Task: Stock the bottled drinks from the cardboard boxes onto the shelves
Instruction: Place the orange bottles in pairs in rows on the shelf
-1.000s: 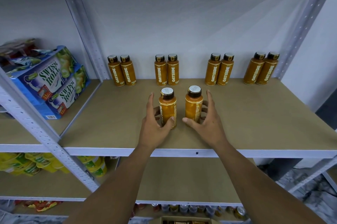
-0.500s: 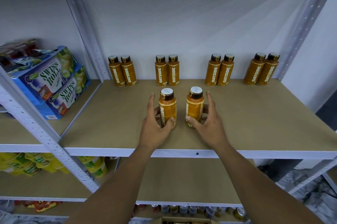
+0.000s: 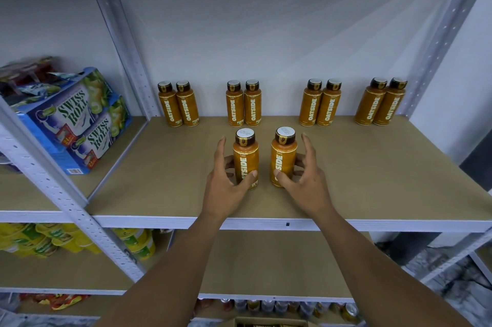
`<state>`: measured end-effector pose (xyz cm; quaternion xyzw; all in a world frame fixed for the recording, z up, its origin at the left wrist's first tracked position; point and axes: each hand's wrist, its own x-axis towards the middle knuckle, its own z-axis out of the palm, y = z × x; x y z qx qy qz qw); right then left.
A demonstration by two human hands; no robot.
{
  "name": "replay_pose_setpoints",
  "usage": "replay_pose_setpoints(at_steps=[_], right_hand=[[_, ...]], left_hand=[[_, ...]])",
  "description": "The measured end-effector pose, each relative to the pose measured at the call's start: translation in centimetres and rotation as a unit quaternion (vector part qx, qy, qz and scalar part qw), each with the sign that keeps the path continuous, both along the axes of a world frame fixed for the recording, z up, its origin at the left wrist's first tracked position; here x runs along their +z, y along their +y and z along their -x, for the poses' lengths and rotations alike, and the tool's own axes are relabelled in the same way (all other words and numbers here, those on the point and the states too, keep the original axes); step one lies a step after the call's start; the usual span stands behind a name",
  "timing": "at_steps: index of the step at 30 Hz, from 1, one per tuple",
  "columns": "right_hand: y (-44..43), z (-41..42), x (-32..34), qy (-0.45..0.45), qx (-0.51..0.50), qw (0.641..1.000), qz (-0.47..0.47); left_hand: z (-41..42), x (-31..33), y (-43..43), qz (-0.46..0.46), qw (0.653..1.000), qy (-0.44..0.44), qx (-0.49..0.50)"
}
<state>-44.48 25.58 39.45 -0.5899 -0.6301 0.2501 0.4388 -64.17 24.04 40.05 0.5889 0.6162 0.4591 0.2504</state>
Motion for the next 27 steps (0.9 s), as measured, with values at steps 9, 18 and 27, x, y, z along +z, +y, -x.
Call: replay_pose_setpoints(at_steps=[9, 18, 27], right_hand=[[0.17, -0.16, -0.22, 0.001, 0.018, 1.000, -0.006], [0.16, -0.36, -0.42, 0.008, 0.048, 0.999, -0.012], [0.03, -0.18, -0.23, 0.007, 0.070, 0.997, -0.006]], left_hand=[[0.08, -0.16, 0.02, 0.005, 1.000, 0.000, -0.015], [0.24, -0.44, 0.35, -0.005, 0.999, 0.004, -0.032], [0.38, -0.57, 0.26, -0.013, 0.998, 0.011, -0.064]])
